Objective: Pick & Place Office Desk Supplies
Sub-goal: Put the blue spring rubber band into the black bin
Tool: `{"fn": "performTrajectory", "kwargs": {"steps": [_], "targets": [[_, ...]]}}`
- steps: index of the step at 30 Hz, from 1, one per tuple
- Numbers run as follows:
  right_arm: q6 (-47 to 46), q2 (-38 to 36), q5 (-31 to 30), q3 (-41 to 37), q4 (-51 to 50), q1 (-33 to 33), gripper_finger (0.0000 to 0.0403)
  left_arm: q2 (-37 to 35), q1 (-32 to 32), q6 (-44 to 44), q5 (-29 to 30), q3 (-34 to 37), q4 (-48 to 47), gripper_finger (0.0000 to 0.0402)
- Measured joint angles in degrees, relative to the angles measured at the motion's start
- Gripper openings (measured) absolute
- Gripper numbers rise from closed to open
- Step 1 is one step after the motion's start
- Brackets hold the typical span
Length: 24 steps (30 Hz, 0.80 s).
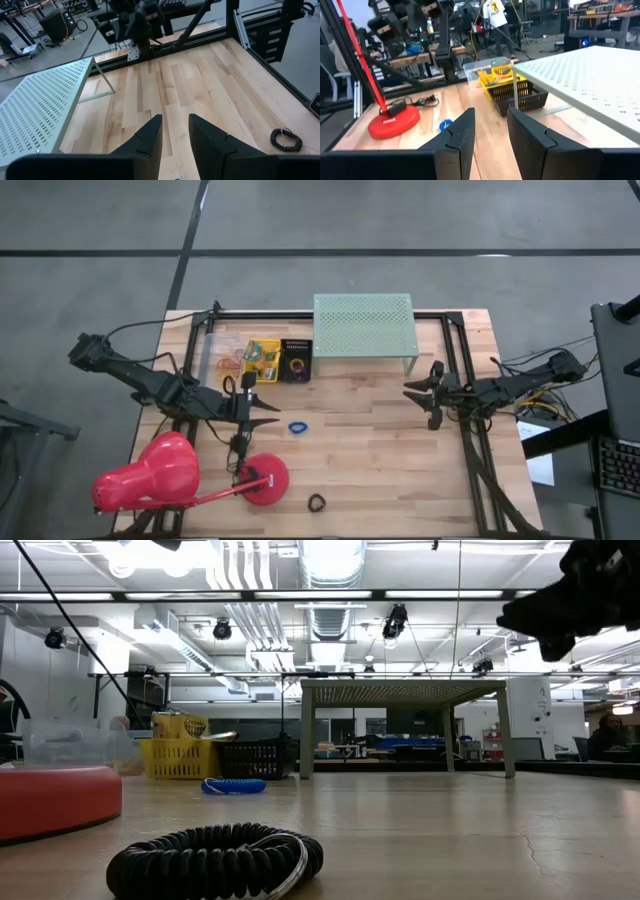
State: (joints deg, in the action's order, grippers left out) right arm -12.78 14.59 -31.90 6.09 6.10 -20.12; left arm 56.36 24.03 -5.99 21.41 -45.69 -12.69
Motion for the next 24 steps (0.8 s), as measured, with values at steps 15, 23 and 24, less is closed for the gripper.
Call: {"fn": "performTrajectory", "kwargs": {"steps": [15, 23, 24], "targets": [[2.8, -0.3, 0.3, -5.6, 2.8, 0.0, 0.0114, 0.0, 0.0, 0.0, 0.0, 0.0, 0.0, 0.0098], [2.1, -0.9, 0.2, -5.6, -2.3, 0.0, 0.0114, 0.0, 0.0, 0.0, 0.0, 0.0, 0.0, 0.0098], [2.0, -1.1, 0.1, -5.6, -2.3, 0.0, 0.0114, 0.0, 0.0, 0.0, 0.0, 0.0, 0.0, 0.0098]]}}
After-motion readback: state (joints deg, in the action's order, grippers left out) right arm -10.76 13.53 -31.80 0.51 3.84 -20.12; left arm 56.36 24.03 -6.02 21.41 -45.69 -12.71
